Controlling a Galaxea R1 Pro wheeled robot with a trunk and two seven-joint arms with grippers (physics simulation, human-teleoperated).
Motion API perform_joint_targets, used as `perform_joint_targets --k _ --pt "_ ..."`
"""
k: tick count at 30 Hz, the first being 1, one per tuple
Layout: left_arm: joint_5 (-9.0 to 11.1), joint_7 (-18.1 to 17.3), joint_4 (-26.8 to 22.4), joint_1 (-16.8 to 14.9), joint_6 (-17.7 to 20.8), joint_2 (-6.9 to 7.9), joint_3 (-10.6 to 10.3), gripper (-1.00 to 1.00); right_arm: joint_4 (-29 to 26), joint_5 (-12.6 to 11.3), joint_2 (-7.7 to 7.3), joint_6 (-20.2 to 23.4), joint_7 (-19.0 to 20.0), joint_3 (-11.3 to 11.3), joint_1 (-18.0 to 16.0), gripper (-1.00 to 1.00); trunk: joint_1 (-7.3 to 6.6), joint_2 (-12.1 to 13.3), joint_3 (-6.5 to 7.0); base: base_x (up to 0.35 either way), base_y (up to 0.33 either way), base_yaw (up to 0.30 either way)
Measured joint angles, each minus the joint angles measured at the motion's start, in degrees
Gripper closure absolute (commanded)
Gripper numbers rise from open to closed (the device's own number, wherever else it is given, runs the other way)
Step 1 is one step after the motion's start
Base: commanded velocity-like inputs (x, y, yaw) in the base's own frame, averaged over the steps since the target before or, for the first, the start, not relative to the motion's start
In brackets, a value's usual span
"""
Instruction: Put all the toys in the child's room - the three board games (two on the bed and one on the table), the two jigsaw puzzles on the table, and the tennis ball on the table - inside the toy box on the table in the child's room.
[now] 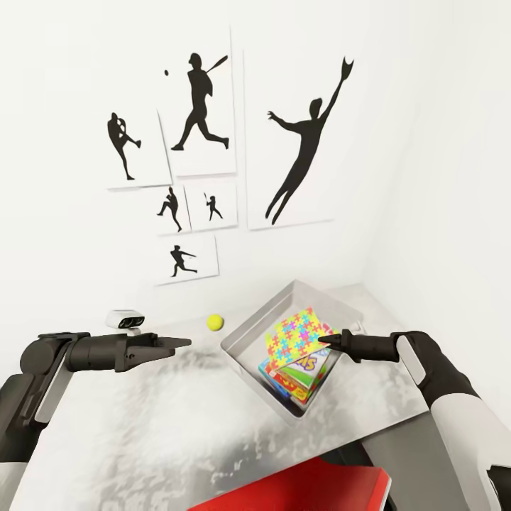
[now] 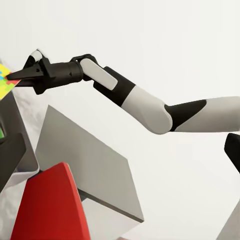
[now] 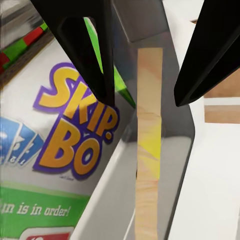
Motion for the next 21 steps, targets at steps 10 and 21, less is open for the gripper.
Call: perform_joint_targets --k 10,21 --pt "0.0 0.0 0.0 0.0 0.0 -0.01 0.0 -1.0 -0.02 -0.02 -0.02 0.01 0.03 -0.2 0.0 1.0 0.0 -0.01 -0.29 0.0 0.0 0.0" --pt "0.0 0.0 0.0 0.0 0.0 -0.01 0.0 -1.0 -0.01 0.14 -0.02 -0.03 0.07 -0.16 0.0 -1.0 0.0 -0.01 -0.29 0.0 0.0 0.0"
